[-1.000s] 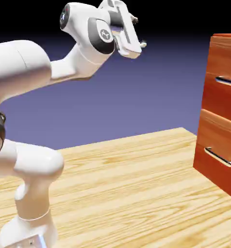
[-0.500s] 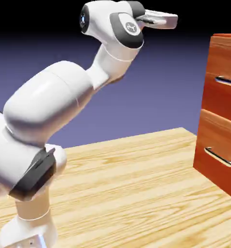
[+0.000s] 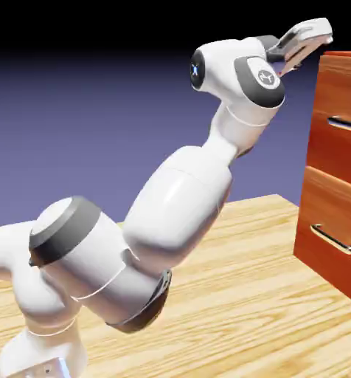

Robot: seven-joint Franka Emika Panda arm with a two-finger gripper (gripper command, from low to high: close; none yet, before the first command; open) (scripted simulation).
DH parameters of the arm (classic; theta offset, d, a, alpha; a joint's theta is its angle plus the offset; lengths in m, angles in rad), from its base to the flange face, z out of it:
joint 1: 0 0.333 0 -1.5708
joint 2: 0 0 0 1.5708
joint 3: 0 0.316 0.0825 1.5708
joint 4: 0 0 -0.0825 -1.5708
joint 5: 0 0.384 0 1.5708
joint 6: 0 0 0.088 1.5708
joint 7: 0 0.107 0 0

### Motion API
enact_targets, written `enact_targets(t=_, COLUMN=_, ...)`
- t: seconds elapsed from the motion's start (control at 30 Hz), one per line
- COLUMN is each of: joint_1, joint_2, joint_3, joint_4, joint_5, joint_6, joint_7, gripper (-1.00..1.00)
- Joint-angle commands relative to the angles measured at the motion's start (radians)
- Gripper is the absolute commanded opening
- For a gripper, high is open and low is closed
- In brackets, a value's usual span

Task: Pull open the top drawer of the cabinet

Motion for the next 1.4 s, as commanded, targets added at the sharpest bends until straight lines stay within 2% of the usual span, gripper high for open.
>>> enact_targets(t=0.0, joint_1=0.025, joint_2=-0.012, joint_3=-0.015, joint_4=0.013, joint_5=-0.033, joint_6=-0.007, joint_7=-0.044, gripper=0.0)
enact_targets(t=0.47, joint_1=0.37, joint_2=-0.182, joint_3=-0.23, joint_4=0.194, joint_5=-0.494, joint_6=-0.111, joint_7=-0.652, gripper=0.0)
enact_targets(t=0.53, joint_1=0.371, joint_2=-0.182, joint_3=-0.23, joint_4=0.194, joint_5=-0.494, joint_6=-0.111, joint_7=-0.653, gripper=0.0)
enact_targets(t=0.77, joint_1=0.52, joint_2=-0.169, joint_3=-0.242, joint_4=0.433, joint_5=-0.488, joint_6=-0.023, joint_7=-0.703, gripper=0.0)
enact_targets(t=0.8, joint_1=0.52, joint_2=-0.169, joint_3=-0.242, joint_4=0.433, joint_5=-0.488, joint_6=-0.023, joint_7=-0.703, gripper=-1.0)
enact_targets(t=0.83, joint_1=0.52, joint_2=-0.169, joint_3=-0.242, joint_4=0.433, joint_5=-0.488, joint_6=-0.023, joint_7=-0.703, gripper=-1.0)
enact_targets(t=1.37, joint_1=0.147, joint_2=-0.209, joint_3=-0.194, joint_4=-0.146, joint_5=-0.472, joint_6=-0.228, joint_7=-0.604, gripper=-1.0)
